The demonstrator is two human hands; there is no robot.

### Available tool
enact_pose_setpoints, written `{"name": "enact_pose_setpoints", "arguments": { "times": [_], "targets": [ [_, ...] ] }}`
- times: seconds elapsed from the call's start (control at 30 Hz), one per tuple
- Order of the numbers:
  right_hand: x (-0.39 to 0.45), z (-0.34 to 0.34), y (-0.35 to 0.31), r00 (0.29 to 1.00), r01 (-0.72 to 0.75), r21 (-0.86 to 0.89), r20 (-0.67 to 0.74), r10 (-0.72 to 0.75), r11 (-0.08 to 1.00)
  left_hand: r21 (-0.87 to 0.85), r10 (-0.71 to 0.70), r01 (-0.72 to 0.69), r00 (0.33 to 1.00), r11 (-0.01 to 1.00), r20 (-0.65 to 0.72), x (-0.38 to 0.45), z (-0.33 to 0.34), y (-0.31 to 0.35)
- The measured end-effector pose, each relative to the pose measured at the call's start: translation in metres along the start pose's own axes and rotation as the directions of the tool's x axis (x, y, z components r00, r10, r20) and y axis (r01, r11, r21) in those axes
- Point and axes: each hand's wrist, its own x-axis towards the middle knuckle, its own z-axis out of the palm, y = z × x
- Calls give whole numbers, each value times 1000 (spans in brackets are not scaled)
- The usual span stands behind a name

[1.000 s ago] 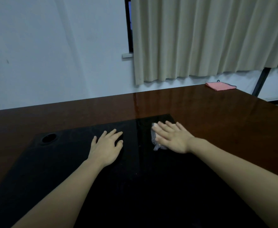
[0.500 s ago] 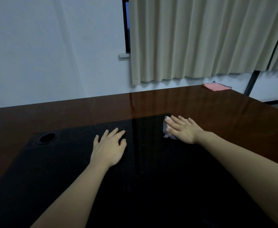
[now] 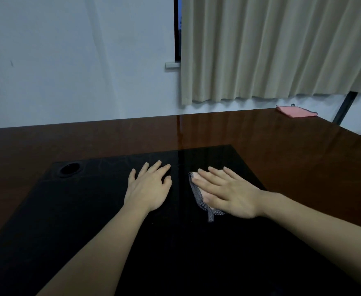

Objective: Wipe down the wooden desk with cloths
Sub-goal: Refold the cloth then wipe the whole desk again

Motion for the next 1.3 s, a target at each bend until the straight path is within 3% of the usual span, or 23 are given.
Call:
{"name": "enact_pose_setpoints", "arguments": {
  "times": [0.1, 0.27, 0.4, 0.53, 0.8, 0.93, 1.17, 1.3],
  "targets": [
    [-8, 0, 13, 1000, 12, 39, -4, -12, 999, 1, -2, 2, 1000, 1000, 12, -1, -2, 1],
    [39, -10, 57, 975, -213, -13, -75, 211, 977, 2, -5, 5, 1000, 1000, 19, -2, -1, 0],
    [84, -18, 63, 954, -285, 1, -94, 283, 959, -3, -2, 2, 1000, 1000, 25, -2, -2, -1],
    [94, -20, 38, 966, -248, -13, -74, 246, 969, -10, -1, 1, 1000, 1000, 18, -3, -2, 0],
    [19, -3, -9, 999, 37, -7, 9, -37, 999, -73, 9, -9, 1000, 997, 0, -3, -4, -3],
    [26, -8, 6, 1000, -15, 21, 1, 15, 1000, -81, 11, -11, 1000, 997, 7, -7, -12, -11],
    [106, -24, 31, 952, -299, -16, -72, 297, 954, 16, -96, 96, 995, 995, 25, -24, -38, -65],
    [124, -22, -11, 968, -248, -27, -57, 246, 968, 18, -160, 160, 987, 987, 18, -34, -46, -94]
  ]
}}
